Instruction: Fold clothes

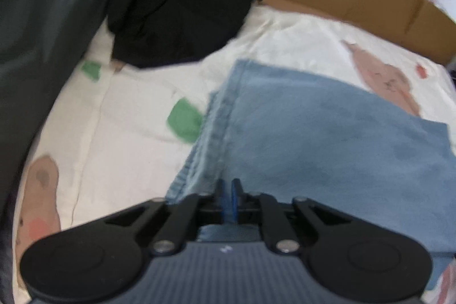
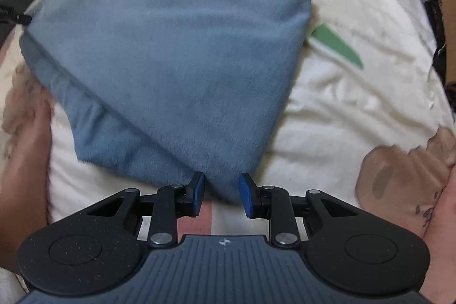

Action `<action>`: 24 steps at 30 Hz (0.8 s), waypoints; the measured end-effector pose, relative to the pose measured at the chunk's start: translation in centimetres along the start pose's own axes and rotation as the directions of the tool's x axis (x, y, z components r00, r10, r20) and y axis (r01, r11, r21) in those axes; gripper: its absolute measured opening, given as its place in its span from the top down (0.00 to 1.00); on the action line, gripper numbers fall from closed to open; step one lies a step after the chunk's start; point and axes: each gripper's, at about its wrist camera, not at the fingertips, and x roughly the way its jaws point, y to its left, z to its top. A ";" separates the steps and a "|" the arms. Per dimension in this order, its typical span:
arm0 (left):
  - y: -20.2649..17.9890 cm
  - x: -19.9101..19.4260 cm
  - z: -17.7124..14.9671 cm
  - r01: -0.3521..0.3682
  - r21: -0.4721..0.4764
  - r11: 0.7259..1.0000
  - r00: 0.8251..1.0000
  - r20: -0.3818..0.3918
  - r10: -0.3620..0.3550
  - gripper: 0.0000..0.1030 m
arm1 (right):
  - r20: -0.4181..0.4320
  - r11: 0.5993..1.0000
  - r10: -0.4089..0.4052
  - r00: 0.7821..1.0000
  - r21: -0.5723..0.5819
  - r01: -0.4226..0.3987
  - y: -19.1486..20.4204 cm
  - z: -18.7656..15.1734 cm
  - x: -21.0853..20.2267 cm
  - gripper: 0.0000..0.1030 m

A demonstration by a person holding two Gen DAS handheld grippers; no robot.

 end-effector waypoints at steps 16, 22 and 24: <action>-1.7 1.6 0.8 0.020 -0.002 1.000 1.000 0.017 -0.020 0.68 | 0.128 0.995 -0.038 0.991 0.095 0.026 -2.1 6.0 2.7 0.68; -0.8 1.8 0.2 0.007 -0.035 0.999 1.000 0.025 -0.006 0.68 | 0.160 0.998 -0.039 0.986 0.047 0.031 -2.9 8.9 4.8 0.76; -0.5 1.7 0.1 0.014 -0.044 0.999 0.999 0.032 -0.012 0.68 | 0.165 0.998 -0.049 0.985 0.042 0.042 -3.5 9.9 5.3 0.79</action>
